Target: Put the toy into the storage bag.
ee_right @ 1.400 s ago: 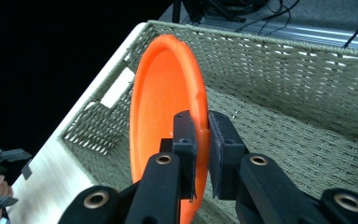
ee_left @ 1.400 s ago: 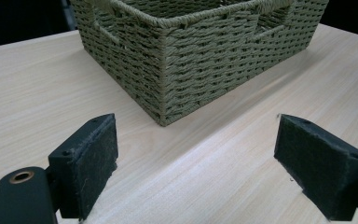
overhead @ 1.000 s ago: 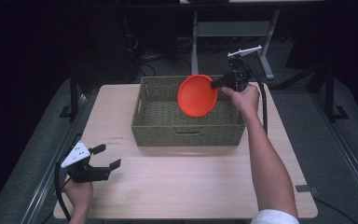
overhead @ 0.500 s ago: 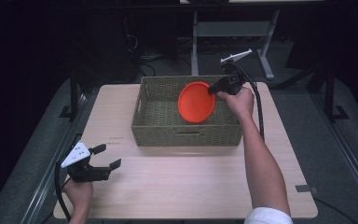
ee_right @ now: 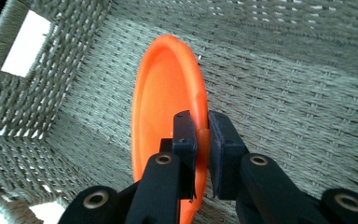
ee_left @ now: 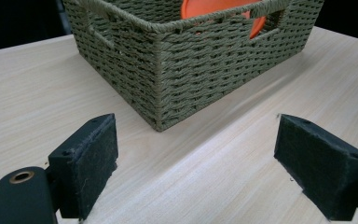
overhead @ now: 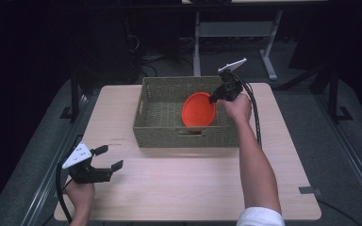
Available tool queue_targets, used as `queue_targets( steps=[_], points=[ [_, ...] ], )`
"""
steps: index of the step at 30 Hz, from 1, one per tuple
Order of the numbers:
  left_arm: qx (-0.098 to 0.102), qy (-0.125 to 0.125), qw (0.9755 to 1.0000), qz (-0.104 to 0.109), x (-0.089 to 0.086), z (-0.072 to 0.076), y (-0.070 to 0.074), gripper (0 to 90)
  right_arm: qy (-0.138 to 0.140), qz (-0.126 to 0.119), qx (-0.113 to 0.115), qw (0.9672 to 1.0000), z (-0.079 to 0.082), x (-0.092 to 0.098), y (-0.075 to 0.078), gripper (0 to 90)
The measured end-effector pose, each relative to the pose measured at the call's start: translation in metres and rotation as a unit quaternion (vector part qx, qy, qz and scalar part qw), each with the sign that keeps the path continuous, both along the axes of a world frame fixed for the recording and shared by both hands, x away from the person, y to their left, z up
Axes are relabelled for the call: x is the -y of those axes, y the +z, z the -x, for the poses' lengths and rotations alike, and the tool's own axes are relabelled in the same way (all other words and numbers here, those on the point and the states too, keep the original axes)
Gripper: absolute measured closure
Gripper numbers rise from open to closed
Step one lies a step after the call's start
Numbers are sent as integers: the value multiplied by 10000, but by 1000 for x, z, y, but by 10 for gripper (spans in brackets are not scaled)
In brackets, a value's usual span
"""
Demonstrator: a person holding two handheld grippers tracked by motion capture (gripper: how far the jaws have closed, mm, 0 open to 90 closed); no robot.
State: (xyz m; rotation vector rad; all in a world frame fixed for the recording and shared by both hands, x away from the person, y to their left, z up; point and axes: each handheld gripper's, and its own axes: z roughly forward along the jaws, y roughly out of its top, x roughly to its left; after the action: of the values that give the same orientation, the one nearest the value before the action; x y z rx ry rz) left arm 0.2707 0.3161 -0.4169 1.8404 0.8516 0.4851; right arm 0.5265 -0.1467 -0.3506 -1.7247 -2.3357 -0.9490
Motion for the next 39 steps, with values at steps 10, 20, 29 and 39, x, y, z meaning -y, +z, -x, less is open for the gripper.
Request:
queue_targets(
  steps=[10,20,29,39],
  points=[
    [5,19,10000,41,-1,1,0,126,14,191,-335,9993,-6,-4,-17,813],
    [-8,14,10000,54,-2,1,0,126,-116,247,-339,9991,-4,-2,-15,694],
    [-44,32,10000,41,-2,1,-1,126,-220,-186,-57,9996,3,14,-10,590],
    [-2,16,10000,12,-2,3,1,126,170,-692,154,9973,23,24,5,413]
  ],
)
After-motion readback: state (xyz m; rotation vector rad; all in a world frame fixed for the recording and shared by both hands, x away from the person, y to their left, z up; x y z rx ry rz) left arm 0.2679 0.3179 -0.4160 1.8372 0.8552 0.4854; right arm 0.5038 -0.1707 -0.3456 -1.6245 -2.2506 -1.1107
